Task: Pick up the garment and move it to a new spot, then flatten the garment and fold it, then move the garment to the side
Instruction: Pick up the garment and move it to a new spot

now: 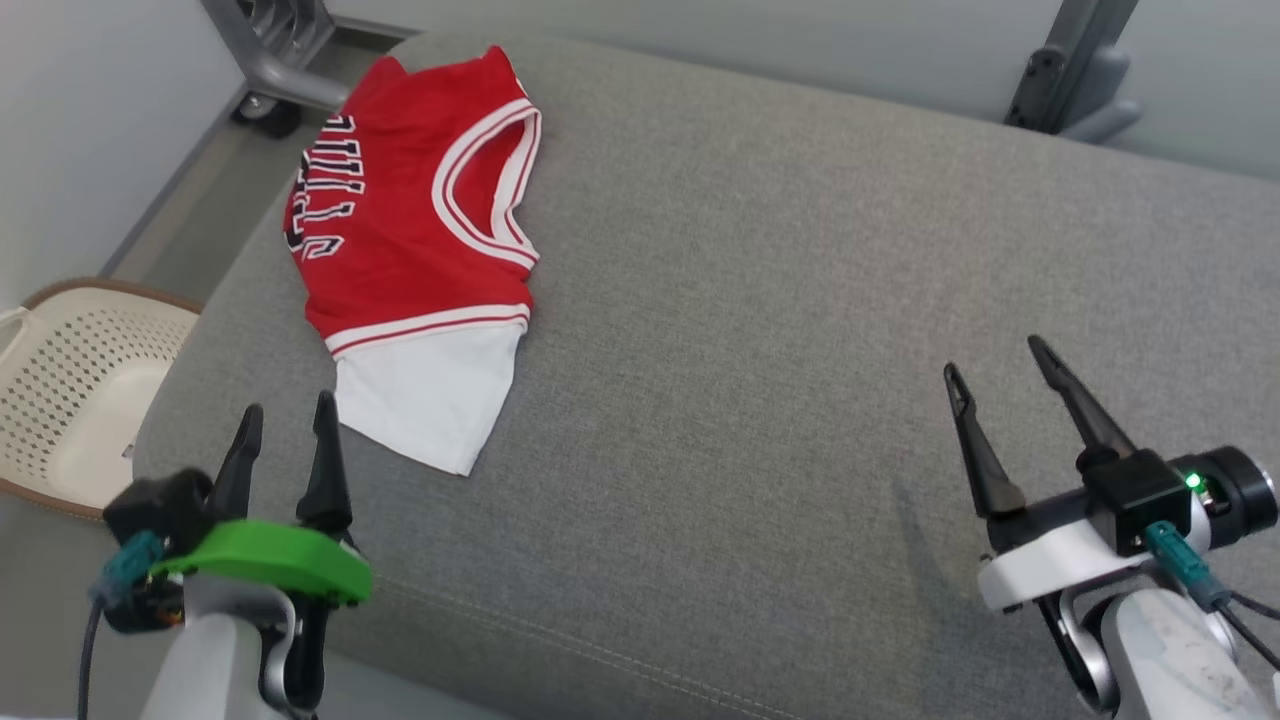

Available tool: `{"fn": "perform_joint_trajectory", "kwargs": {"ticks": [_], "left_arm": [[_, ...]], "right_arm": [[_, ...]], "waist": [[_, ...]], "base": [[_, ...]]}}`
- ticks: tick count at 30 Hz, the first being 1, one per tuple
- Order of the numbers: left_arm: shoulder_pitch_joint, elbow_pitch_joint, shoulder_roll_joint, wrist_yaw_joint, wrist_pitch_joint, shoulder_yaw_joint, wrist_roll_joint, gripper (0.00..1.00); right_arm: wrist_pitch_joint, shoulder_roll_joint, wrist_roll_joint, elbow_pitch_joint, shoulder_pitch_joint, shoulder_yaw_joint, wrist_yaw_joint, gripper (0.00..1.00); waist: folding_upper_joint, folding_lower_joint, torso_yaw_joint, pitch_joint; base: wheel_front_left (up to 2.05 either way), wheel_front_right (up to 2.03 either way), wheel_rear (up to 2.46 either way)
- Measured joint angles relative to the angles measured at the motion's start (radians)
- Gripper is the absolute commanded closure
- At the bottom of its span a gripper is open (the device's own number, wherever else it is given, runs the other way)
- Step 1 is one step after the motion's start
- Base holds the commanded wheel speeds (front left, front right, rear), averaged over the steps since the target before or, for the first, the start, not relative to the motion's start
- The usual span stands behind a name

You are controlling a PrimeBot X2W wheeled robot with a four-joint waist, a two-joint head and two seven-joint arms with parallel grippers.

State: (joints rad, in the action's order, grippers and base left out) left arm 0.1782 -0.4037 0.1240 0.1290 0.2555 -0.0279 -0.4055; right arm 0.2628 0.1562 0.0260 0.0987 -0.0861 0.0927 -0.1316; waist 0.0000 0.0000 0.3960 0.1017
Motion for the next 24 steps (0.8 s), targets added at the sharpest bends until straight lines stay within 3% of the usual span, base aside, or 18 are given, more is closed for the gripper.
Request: {"fn": "perform_joint_trajectory", "kwargs": {"ticks": [10, 11, 19, 21, 22, 24], "left_arm": [[0.42, -0.244, 0.054, 0.0, -0.101, -0.073, -0.263, 0.0], [0.478, -0.291, 0.052, 0.0, -0.143, -0.09, -0.337, 0.0], [0.611, -0.5, 0.086, 0.002, -0.215, -0.117, -0.453, 0.0], [0.631, -0.52, 0.104, 0.003, -0.236, -0.133, -0.463, 0.89], [0.633, -0.533, 0.113, 0.003, -0.235, -0.134, -0.47, 1.0], [0.633, -0.546, 0.135, 0.003, -0.235, -0.151, -0.471, 1.0]], "right_arm": [[0.0, 0.106, 0.006, -0.091, -0.146, 0.004, 0.0, 0.0], [0.0, 0.12, 0.006, -0.105, -0.164, 0.004, 0.0, 0.0], [0.0, 0.131, 0.005, -0.124, -0.186, 0.0, 0.0, 0.0], [0.0, 0.121, 0.004, -0.124, -0.186, -0.005, 0.0, 0.0], [0.0, 0.117, 0.004, -0.123, -0.186, -0.008, 0.0, 0.0], [0.0, 0.106, 0.003, -0.116, -0.184, -0.011, 0.0, 0.0]], "waist": [[0.0, 0.0001, -0.046, 0.262], [0.0001, 0.0001, -0.056, 0.312], [0.0001, 0.0002, -0.104, 0.461], [0.0001, 0.0001, -0.123, 0.475], [0.0001, 0.0002, -0.131, 0.478], [0.0001, 0.0001, -0.145, 0.477]], "base": [[0.0, 0.0, 0.0], [0.0, 0.0, 0.0], [0.0, 0.0, 0.0], [0.0, 0.0, 0.0], [0.0, 0.0, 0.0], [0.0, 0.0, 0.0]]}}
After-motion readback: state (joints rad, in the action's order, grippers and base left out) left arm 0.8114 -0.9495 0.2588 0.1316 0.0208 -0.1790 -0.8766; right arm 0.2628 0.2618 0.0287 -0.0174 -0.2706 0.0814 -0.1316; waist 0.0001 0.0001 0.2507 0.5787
